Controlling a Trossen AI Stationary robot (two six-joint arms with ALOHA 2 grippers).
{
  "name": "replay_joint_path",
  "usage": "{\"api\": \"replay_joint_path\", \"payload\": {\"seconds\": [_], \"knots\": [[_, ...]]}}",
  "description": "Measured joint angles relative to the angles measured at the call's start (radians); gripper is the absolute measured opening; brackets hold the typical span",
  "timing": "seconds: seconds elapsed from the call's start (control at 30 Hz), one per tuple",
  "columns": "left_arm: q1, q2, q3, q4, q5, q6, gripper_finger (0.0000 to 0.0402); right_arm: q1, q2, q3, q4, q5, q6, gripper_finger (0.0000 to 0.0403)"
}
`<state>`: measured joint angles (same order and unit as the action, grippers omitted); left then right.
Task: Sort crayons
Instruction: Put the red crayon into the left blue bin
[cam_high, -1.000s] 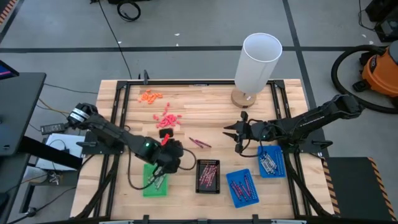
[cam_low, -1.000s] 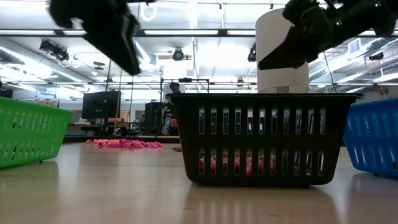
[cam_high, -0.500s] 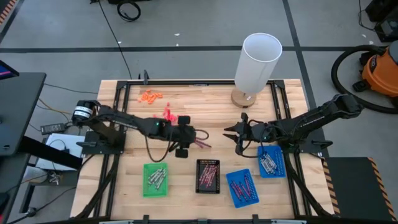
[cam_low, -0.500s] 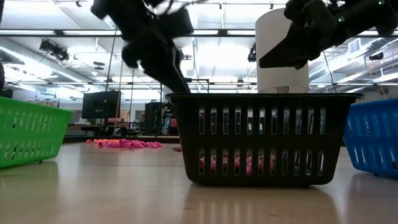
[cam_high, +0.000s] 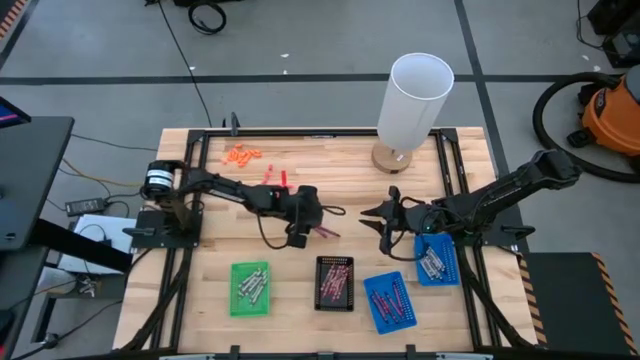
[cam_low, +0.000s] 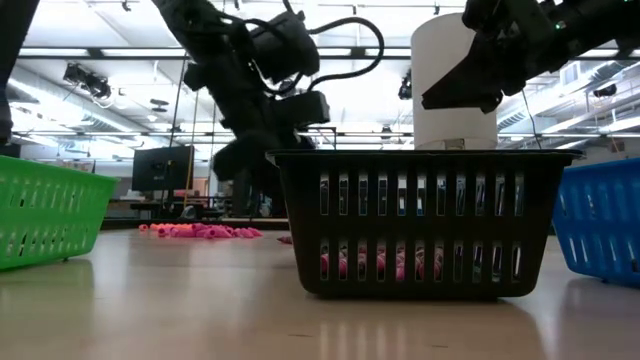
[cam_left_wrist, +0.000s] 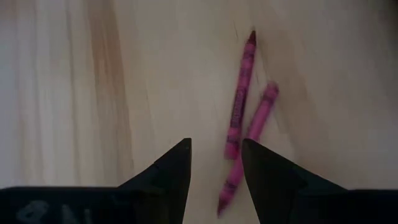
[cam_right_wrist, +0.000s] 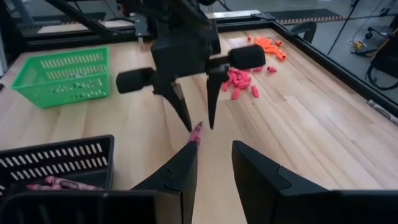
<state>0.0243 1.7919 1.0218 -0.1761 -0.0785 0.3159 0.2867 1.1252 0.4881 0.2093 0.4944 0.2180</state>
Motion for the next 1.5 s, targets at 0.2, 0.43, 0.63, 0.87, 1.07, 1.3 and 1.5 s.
{"api": "replay_joint_path", "payload": {"seconds": [0.2, 0.43, 0.63, 0.87, 1.07, 1.3, 1.5], "knots": [[0.019, 0.019, 0.000, 0.109, 0.128, -0.004, 0.0153, 0.000, 0.001, 0.000, 0.012, 0.009, -0.002, 0.0109], [0.020, 0.097, 0.001, 0.229, 0.191, 0.000, 0.0153, 0.000, 0.003, 0.000, 0.029, 0.009, -0.010, 0.0109], [0.020, 0.143, 0.001, 0.287, 0.197, 0.002, 0.0153, 0.000, 0.003, 0.000, 0.043, 0.009, -0.018, 0.0109], [0.040, 0.150, 0.001, 0.284, 0.203, -0.013, 0.0153, 0.000, 0.003, 0.000, 0.044, 0.003, -0.027, 0.0109], [0.073, 0.158, 0.001, 0.281, 0.281, -0.042, 0.0139, 0.012, 0.003, 0.000, 0.045, -0.010, -0.050, 0.0109], [0.094, 0.194, 0.007, 0.296, 0.317, -0.081, 0.0094, 0.013, 0.003, 0.000, 0.052, -0.010, -0.095, 0.0109], [0.094, 0.199, 0.007, 0.300, 0.312, -0.088, 0.0040, 0.013, 0.003, 0.000, 0.051, -0.010, -0.123, 0.0109]]}}
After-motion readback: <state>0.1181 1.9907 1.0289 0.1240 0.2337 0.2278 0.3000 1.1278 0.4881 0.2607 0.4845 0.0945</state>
